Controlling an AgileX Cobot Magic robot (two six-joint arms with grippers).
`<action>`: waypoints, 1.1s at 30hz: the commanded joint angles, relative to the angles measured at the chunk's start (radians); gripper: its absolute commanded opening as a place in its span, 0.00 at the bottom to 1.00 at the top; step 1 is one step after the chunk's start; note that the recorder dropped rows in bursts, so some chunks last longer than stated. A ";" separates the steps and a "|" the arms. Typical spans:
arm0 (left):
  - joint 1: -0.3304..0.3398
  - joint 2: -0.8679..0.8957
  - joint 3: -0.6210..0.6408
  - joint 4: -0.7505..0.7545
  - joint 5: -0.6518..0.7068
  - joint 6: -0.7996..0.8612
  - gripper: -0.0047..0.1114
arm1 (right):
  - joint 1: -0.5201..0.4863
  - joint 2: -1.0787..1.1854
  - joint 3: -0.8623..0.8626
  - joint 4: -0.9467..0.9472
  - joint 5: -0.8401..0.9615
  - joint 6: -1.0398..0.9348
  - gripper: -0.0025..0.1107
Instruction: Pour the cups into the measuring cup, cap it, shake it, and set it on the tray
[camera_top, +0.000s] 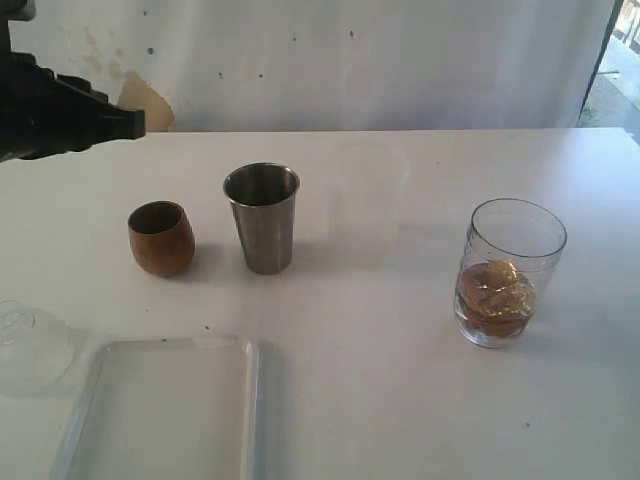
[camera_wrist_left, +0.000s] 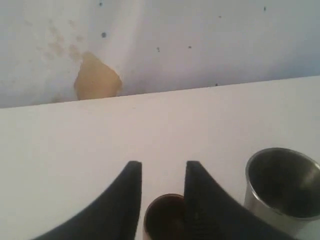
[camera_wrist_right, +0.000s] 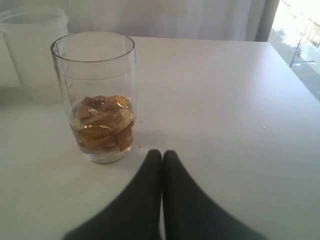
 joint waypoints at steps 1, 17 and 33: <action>-0.001 -0.011 -0.011 -0.062 -0.098 0.143 0.27 | 0.002 -0.005 0.005 -0.006 0.000 0.005 0.02; 0.140 -0.022 -0.012 -0.062 -0.177 0.004 0.27 | 0.002 -0.005 0.005 -0.006 0.000 0.005 0.02; 0.587 0.129 -0.244 1.734 1.135 -1.555 0.04 | 0.002 -0.005 0.005 -0.006 0.000 0.005 0.02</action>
